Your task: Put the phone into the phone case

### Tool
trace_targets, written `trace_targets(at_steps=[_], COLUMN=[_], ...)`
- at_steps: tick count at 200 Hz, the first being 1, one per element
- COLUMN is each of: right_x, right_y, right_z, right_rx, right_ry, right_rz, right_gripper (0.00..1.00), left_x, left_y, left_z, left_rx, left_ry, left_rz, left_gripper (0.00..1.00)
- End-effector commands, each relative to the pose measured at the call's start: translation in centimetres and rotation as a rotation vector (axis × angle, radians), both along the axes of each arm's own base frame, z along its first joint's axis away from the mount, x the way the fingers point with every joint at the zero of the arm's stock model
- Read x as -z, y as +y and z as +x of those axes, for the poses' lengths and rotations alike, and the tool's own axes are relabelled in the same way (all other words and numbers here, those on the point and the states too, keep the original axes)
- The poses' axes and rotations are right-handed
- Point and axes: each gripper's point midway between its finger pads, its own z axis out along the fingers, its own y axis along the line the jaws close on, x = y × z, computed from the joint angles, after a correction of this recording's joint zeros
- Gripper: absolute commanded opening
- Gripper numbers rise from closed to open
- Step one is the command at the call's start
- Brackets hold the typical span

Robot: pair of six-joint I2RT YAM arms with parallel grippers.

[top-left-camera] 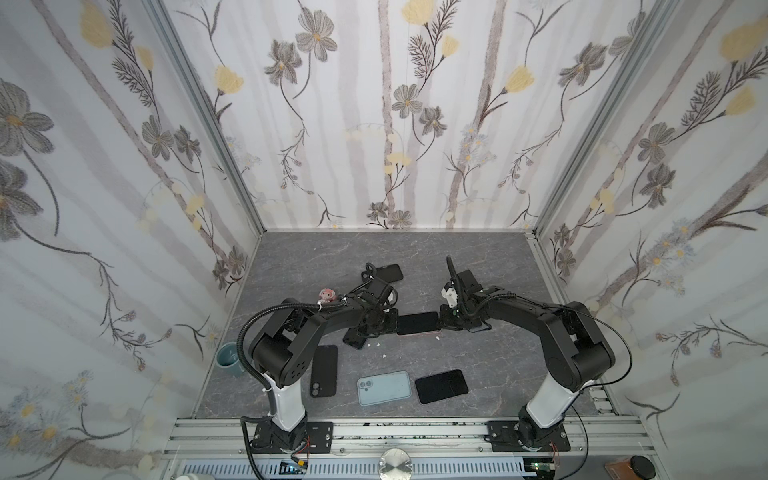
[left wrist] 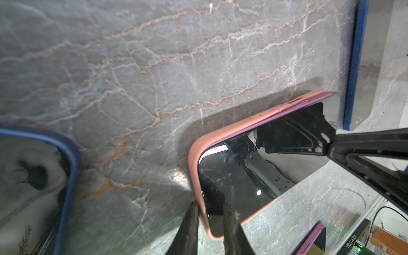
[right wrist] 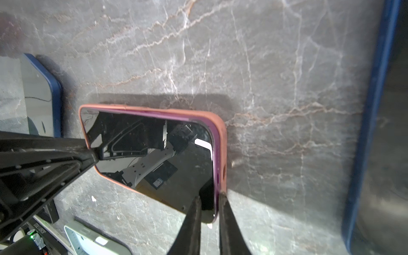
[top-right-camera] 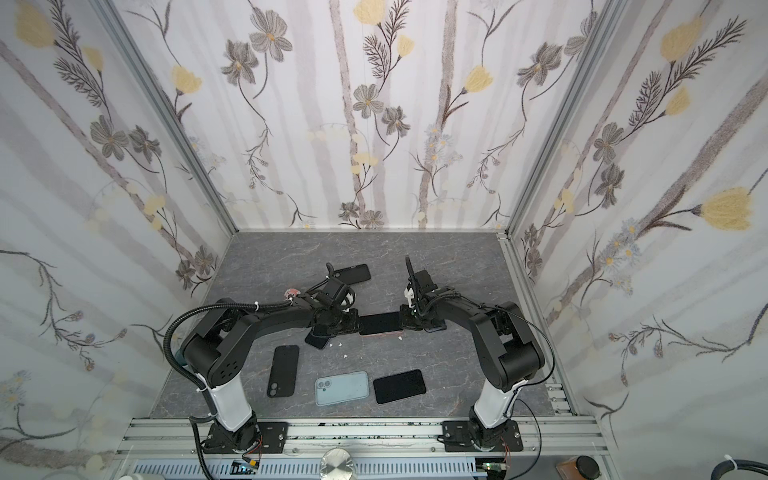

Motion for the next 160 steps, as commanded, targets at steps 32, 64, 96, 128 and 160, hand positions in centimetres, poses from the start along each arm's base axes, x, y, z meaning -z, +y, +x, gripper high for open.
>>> trace_targets(at_steps=[32, 64, 96, 128, 160], right_x=[0.5, 1.5, 2.5, 3.4, 3.9], right_y=[-0.6, -1.6, -2.5, -2.8, -3.2], right_z=[-1.1, -1.5, -1.9, -2.2, -2.3], right_rx=[-0.014, -0.008, -0.002, -0.002, -0.002], right_ry=[0.039, 0.055, 0.073, 0.091, 0.095], right_rz=[-0.036, -0.094, -0.144, -0.165, -0.194], right_gripper=[0.11, 0.11, 0.11, 0.09, 0.1], left_x=[1.5, 1.5, 1.4, 1.4, 1.4], left_y=[1.8, 1.7, 1.5, 1.5, 1.5], left_z=[-0.5, -0.5, -0.5, -0.5, -0.7], left_rx=[-0.012, -0.009, -0.008, -0.012, -0.01], left_ry=[0.016, 0.017, 0.019, 0.021, 0.023], left_rz=[0.099, 0.096, 0.087, 0.084, 0.08], left_gripper=[0.22, 0.22, 0.22, 0.22, 0.22])
